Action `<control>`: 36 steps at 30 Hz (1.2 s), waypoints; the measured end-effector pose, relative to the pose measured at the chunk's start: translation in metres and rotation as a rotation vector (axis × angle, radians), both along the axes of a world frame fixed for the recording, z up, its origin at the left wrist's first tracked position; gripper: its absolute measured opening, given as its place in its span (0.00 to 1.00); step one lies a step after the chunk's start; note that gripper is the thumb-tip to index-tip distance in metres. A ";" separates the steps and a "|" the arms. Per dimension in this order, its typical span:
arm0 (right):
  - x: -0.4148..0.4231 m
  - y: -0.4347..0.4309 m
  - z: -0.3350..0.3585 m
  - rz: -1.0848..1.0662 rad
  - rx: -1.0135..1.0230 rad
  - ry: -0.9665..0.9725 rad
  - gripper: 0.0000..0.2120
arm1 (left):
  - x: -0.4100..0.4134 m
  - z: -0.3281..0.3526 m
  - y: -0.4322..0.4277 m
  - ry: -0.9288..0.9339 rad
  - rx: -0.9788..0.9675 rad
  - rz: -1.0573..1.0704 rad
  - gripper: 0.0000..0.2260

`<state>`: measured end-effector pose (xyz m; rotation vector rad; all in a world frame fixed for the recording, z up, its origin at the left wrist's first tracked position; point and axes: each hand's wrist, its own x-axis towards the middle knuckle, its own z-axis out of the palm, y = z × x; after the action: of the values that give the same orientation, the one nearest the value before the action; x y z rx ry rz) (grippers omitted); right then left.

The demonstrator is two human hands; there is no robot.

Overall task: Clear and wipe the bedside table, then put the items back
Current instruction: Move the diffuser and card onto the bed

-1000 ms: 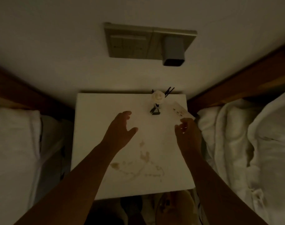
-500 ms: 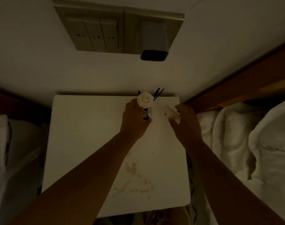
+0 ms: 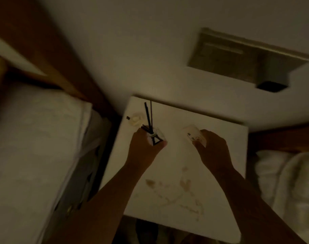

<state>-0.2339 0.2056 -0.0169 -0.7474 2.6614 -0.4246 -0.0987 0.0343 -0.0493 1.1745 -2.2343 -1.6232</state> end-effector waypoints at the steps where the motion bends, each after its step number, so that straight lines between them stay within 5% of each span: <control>1: 0.007 -0.013 0.002 0.023 -0.002 -0.013 0.16 | 0.016 0.001 -0.010 -0.014 0.004 0.041 0.20; 18: 0.223 -0.274 0.013 0.714 -0.088 -0.273 0.16 | 0.324 0.023 -0.151 -0.170 -0.080 0.897 0.21; 31: 0.340 -0.392 -0.002 1.156 -0.036 -0.099 0.15 | 0.432 0.003 -0.176 -0.148 -0.117 1.107 0.26; 36: 0.366 -0.406 -0.022 1.227 -0.013 -0.048 0.15 | 0.447 -0.024 -0.179 -0.188 -0.164 1.104 0.15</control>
<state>0.1318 -0.2003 -0.0390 -2.0535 1.6644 -0.0963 0.3480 -0.1448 -0.0731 2.0137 -1.2464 -0.8636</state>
